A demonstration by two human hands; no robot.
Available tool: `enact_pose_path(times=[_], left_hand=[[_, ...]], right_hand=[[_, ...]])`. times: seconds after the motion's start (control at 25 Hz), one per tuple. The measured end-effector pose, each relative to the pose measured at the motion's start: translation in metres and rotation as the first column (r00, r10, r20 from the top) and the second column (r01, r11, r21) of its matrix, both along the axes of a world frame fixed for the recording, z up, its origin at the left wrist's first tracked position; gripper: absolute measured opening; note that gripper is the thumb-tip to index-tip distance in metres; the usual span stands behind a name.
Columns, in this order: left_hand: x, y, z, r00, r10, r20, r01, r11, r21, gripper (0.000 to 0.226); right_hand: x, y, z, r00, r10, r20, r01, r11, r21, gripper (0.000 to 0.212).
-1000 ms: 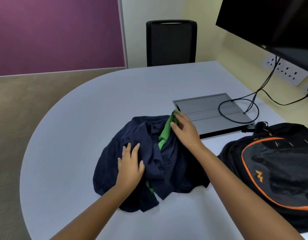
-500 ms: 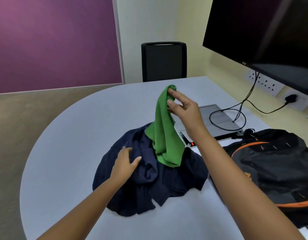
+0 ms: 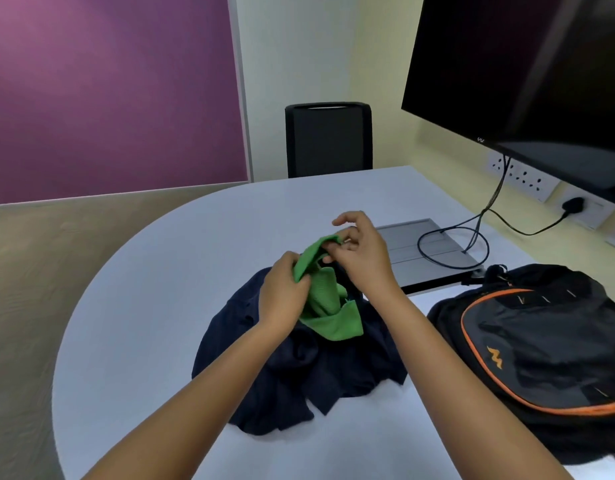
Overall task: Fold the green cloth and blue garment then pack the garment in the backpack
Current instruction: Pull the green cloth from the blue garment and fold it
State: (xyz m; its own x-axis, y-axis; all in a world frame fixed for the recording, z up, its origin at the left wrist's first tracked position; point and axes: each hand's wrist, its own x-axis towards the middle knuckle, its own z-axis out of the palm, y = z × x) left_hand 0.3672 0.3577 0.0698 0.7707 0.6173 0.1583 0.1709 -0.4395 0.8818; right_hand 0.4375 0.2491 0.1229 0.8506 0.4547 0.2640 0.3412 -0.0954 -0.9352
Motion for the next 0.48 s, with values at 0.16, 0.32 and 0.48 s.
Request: enact_pose_path(times=[0.16, 0.32, 0.48], left_hand=[[-0.010, 0.018, -0.029, 0.989, 0.013, -0.149, -0.014, 1.000, -0.009, 0.020], [-0.021, 0.027, -0.053, 0.948, 0.110, -0.300, -0.098, 0.994, 0.056, 0.029], [-0.029, 0.055, -0.056, 0.955, 0.173, -0.243, -0.166, 0.985, 0.050, 0.023]], right_hand=[[-0.004, -0.018, -0.009, 0.996, -0.001, -0.093, 0.023, 0.971, 0.236, 0.031], [0.002, -0.032, 0.019, 0.997, -0.054, -0.050, 0.070, 0.901, 0.428, 0.026], [0.025, -0.059, 0.034, 0.968, -0.148, -0.205, 0.244, 0.759, 0.604, 0.025]])
